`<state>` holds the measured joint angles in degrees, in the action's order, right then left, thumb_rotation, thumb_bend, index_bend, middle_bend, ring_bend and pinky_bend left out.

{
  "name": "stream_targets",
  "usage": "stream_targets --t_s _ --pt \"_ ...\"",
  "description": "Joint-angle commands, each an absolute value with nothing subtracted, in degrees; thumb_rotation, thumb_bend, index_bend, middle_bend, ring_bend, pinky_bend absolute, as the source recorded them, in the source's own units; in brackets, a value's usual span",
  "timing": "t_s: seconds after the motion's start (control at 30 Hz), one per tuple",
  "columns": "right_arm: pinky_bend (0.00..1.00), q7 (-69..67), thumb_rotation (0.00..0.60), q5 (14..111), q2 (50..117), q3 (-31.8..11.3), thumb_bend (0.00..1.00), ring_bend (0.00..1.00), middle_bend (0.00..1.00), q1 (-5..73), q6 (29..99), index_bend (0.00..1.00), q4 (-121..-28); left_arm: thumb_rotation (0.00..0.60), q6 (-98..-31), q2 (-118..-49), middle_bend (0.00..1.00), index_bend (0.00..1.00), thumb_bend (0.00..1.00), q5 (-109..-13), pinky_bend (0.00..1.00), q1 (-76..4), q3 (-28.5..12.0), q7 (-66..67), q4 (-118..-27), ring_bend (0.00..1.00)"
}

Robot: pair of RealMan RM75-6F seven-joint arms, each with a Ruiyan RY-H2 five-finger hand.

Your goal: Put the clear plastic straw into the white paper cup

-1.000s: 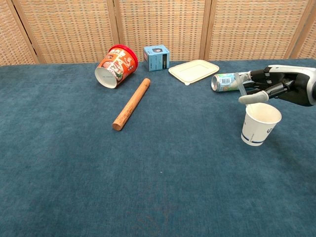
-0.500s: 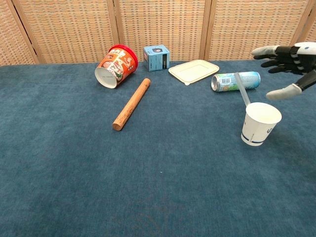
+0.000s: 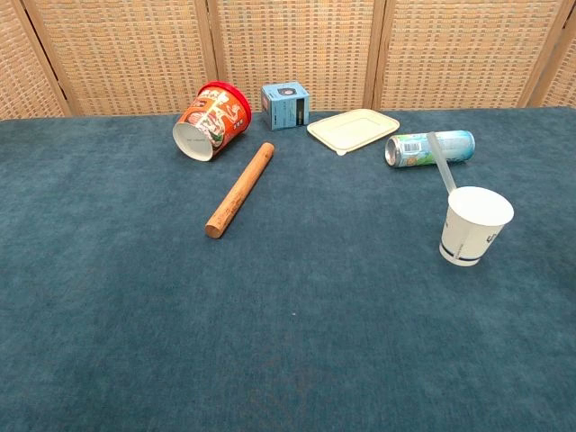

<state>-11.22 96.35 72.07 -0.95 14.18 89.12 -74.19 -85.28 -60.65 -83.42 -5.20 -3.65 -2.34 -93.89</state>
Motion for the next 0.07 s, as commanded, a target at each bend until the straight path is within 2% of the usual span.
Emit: stream_targets --t_s 0.03,0.07 --pt "0.00 -6.8 0.600 96.6 73.6 -0.4 0.00 0.00 0.00 10.8 92.5 0.00 -71.9 0.600 -85.5 -60.6 0.00 0.00 0.07 -83.7 0.00 -5.0 -3.5 -2.4 -93.9 0.00" --pt "0.00 -6.2 0.600 96.3 73.7 -0.5 0.00 0.00 0.00 10.4 92.9 0.00 -71.8 0.600 -85.6 -60.7 0.00 0.00 0.07 -83.9 0.00 -5.0 -3.4 -2.4 -93.9 0.00"
